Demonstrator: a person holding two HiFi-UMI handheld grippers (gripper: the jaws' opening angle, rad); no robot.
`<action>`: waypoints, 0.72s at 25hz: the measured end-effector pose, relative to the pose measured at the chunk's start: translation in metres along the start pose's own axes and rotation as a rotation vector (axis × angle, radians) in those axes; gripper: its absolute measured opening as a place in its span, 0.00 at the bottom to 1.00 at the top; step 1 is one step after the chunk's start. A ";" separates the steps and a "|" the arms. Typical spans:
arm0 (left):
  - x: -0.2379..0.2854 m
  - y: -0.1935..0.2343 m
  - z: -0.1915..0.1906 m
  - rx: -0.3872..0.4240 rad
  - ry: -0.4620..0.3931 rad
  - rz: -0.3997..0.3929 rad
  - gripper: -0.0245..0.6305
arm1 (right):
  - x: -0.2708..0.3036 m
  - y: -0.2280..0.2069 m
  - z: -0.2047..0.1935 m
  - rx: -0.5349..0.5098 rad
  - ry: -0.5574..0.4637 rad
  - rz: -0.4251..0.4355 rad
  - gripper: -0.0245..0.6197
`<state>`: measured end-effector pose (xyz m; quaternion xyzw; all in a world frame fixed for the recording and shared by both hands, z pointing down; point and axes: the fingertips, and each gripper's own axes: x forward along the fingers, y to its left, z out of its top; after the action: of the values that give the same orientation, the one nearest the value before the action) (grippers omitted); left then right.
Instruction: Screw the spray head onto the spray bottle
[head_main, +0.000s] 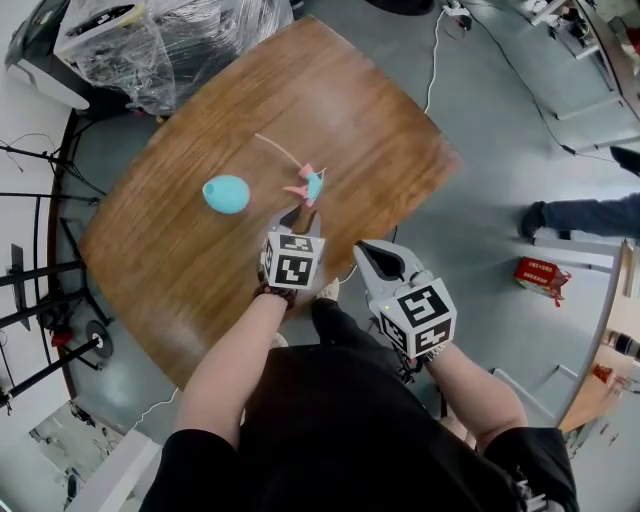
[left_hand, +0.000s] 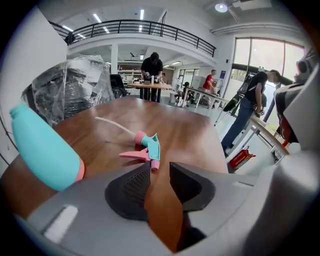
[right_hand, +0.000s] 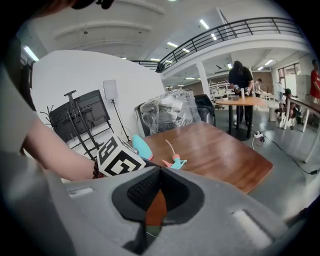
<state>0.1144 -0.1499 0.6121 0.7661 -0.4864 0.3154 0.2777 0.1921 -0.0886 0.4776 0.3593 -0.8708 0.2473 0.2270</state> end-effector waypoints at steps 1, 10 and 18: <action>0.004 0.001 -0.001 -0.001 0.013 0.003 0.26 | 0.001 -0.002 0.000 0.002 0.003 0.001 0.03; 0.024 0.006 -0.007 0.003 0.073 0.018 0.25 | 0.005 -0.012 0.001 0.005 0.016 0.000 0.03; 0.024 0.008 -0.010 0.030 0.097 0.007 0.16 | 0.000 -0.001 0.001 -0.008 0.014 -0.021 0.03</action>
<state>0.1129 -0.1588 0.6374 0.7523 -0.4703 0.3603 0.2881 0.1927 -0.0901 0.4768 0.3659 -0.8663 0.2437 0.2371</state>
